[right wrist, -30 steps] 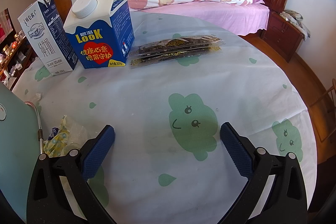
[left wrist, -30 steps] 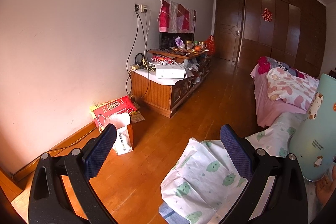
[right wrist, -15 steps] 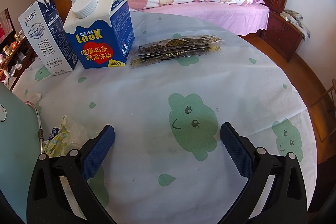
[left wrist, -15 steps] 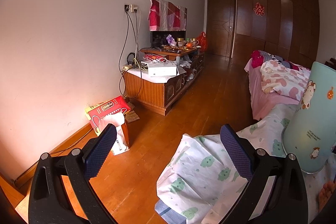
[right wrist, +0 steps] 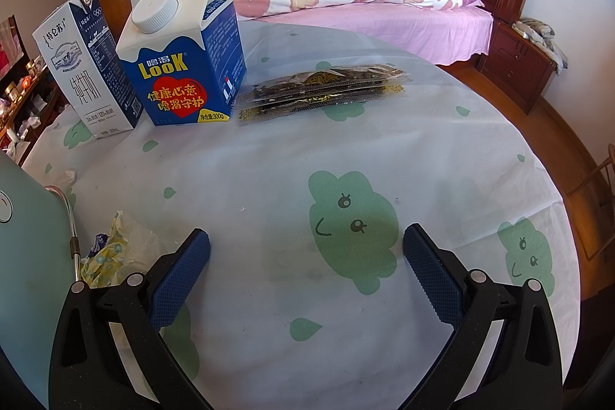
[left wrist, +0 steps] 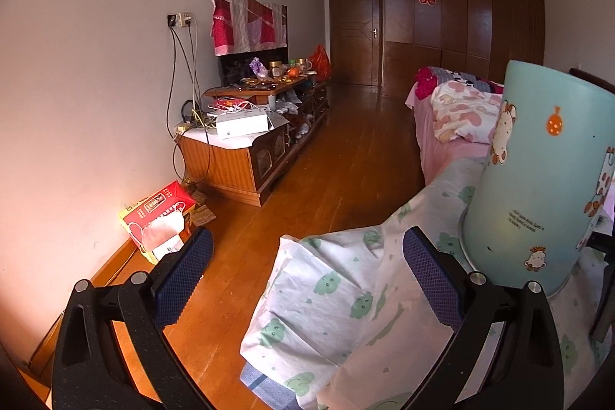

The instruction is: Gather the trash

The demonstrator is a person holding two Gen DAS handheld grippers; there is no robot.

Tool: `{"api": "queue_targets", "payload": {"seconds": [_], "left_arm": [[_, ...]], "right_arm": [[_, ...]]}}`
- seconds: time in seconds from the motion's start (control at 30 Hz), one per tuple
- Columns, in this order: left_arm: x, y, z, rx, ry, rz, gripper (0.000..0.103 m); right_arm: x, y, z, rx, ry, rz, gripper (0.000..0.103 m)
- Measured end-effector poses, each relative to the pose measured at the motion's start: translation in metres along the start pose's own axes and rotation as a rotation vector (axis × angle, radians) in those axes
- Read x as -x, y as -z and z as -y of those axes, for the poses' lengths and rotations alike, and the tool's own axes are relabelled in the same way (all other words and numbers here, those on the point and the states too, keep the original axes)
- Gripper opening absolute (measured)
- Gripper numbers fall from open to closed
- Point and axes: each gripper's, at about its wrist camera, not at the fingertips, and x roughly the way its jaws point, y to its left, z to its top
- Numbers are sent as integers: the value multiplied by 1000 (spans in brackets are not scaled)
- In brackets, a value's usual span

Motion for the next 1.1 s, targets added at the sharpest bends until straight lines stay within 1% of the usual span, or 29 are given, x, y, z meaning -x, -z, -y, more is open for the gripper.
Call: {"api": "queue_targets", "payload": {"seconds": [0.13,0.47,0.57,0.67,0.83,1.1], "left_arm": [[-4,7,11,-16,18,-18,97],[3,11,25,-44,50,4,97],[6,10,24,-49,45,19,97],[3,11,24,-47,52,6,97],[5,11,25,-44,61,10,97],[15,10,22,-25,77,38,97]], "right_arm": [[-1,0,0,0,0,0,98],[-4,-2,1,-1,2,-4,98],[-4,-2,1,-1,2,-4,98],[-3,-1,0,-2,3,-5,98],[-2,-1,0,-2,4,-7,98],[-4,-2,1,-3,6,-10,98]]}}
